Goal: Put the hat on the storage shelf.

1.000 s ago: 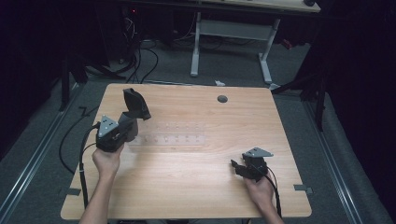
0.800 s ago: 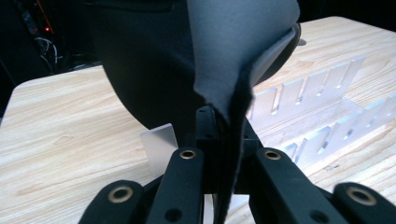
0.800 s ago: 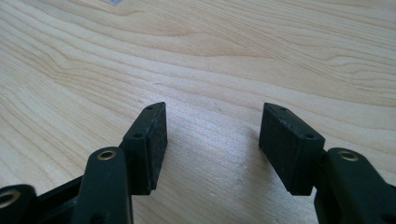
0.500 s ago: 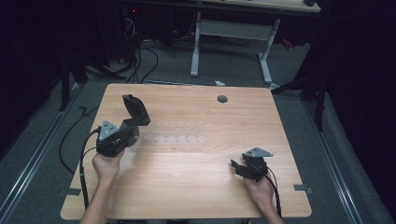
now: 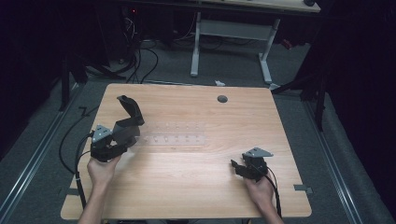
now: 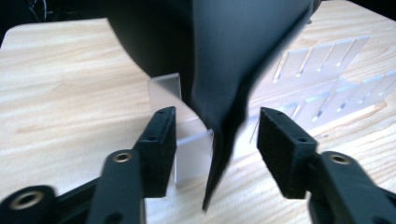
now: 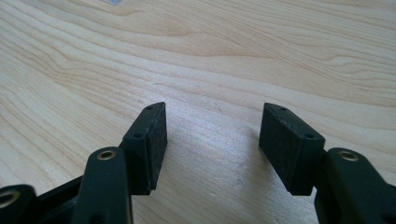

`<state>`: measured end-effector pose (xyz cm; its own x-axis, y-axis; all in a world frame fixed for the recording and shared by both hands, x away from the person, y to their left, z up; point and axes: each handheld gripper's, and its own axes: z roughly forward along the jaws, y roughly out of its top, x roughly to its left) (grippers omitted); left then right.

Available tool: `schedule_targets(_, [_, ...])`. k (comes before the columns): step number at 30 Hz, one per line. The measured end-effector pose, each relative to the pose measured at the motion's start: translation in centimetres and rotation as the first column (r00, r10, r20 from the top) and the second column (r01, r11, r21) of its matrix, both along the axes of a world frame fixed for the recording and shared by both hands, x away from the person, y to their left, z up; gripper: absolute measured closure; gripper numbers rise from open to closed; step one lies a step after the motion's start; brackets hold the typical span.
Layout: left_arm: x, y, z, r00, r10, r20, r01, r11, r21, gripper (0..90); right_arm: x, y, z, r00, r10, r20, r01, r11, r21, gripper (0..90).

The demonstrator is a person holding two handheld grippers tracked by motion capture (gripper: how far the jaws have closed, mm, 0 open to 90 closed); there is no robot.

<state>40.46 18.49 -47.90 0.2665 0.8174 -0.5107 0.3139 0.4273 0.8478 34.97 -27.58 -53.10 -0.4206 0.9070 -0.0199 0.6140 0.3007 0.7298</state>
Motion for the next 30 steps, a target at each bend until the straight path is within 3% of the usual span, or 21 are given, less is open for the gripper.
schedule_targets(6, [-1.1,0.2,-0.6,0.9997,-0.010,-0.024,0.010,0.9999,0.013,40.1,0.0,0.0,0.0,1.0000,0.000,0.000,0.000,1.000,0.000,42.0])
schedule_targets(20, [-4.1,-0.3,-2.1,0.9982,-0.035,-0.050,0.034,0.9994,-0.010,38.4,0.0,0.0,0.0,1.0000,0.002,0.001,-0.002,1.000,-0.002,41.9])
schedule_targets(30, [-5.7,-1.8,-2.8,0.9930,-0.098,-0.066,0.096,0.9949,-0.033,38.2,0.0,0.0,0.0,1.0000,0.002,0.001,-0.002,1.000,-0.002,41.7])
